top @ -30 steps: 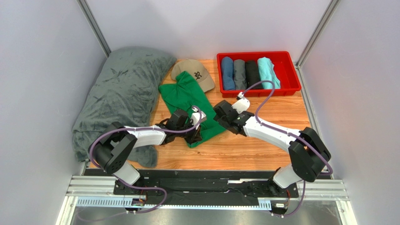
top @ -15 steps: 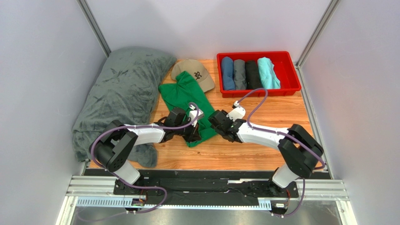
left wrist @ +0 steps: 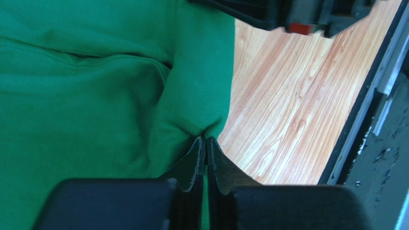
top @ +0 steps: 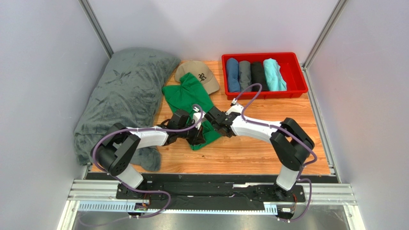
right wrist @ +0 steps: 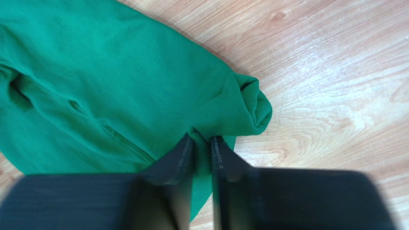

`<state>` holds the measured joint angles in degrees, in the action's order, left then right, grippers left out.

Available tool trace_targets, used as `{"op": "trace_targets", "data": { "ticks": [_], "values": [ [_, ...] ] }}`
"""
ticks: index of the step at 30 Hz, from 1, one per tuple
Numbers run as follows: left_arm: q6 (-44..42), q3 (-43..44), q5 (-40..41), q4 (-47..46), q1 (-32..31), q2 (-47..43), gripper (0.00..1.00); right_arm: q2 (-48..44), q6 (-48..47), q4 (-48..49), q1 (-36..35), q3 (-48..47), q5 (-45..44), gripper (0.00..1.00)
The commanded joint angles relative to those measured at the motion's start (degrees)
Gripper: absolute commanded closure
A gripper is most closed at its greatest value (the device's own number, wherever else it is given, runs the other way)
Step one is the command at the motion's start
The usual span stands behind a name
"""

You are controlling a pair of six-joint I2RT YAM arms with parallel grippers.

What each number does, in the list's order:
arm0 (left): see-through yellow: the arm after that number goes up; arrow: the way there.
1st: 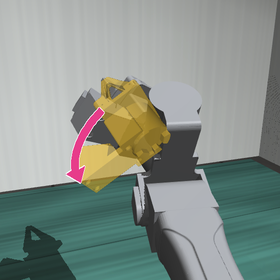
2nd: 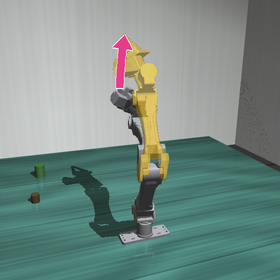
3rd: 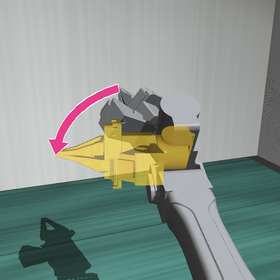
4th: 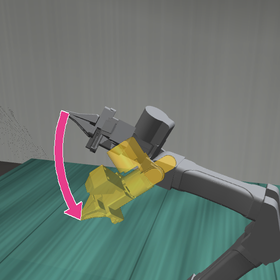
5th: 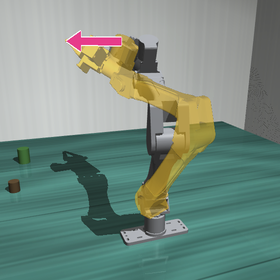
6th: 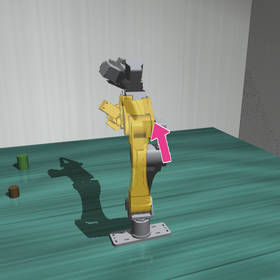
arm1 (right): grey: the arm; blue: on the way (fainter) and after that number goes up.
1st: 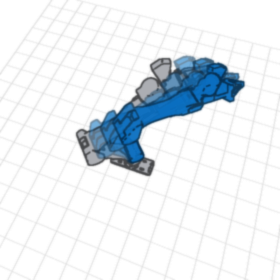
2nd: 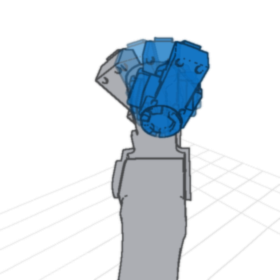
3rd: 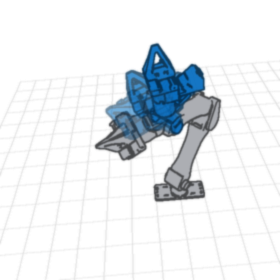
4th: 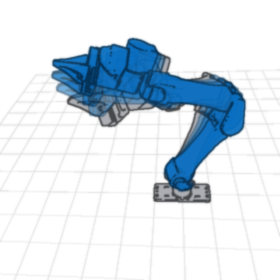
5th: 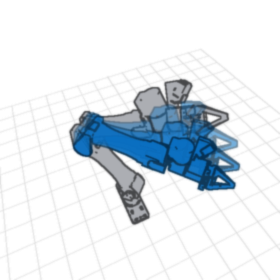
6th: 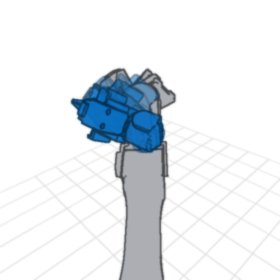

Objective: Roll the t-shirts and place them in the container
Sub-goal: Roll the T-shirt to the center of the board.

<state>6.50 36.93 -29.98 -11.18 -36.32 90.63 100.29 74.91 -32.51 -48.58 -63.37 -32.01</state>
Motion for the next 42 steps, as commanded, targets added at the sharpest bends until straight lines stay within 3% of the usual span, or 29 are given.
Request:
{"op": "trace_targets", "data": {
  "ticks": [1, 6, 13, 19, 22, 25, 30, 35, 42],
  "values": [
    [-1.58, -0.62, -0.17, -0.41, 0.46, -3.61, 0.82, 4.37, -0.82, -10.90, 1.47, -6.76, 1.24, 0.88],
    [-2.46, -3.43, 2.81, -3.67, 0.46, -9.76, 0.61, 6.67, -3.11, -12.57, 3.49, -8.34, 5.89, 0.96],
    [-4.12, -6.60, 11.24, -7.71, 0.46, -17.58, 0.54, 10.71, -7.32, -15.82, 5.25, -13.87, 9.33, 0.98],
    [-12.20, -3.97, 17.31, -2.89, -0.24, -19.61, 0.54, 14.58, -9.79, -17.93, 7.35, -17.74, 13.55, 1.00],
    [-16.25, -5.28, 22.68, -3.58, -3.58, -21.71, 0.51, 16.51, -10.66, -18.46, 8.23, -19.33, 15.13, 1.00],
    [-21.34, -5.99, 32.32, -3.41, -13.12, -22.86, 0.50, 18.27, -11.19, -19.96, 8.85, -21.26, 15.75, 1.00],
    [-25.48, -5.30, 35.25, -2.98, -17.73, -20.50, 0.49, 19.42, -11.81, -20.84, 9.64, -22.23, 16.45, 1.00],
    [-28.82, -3.71, 39.46, -3.93, -22.82, -12.16, 0.42, 19.68, -12.51, -21.80, 10.17, -23.20, 16.28, 1.00],
    [-29.62, -3.18, 41.22, -8.51, -23.89, -5.82, 0.40, 20.03, -12.51, -21.80, 10.61, -22.85, 16.36, 1.00]
  ]
}}
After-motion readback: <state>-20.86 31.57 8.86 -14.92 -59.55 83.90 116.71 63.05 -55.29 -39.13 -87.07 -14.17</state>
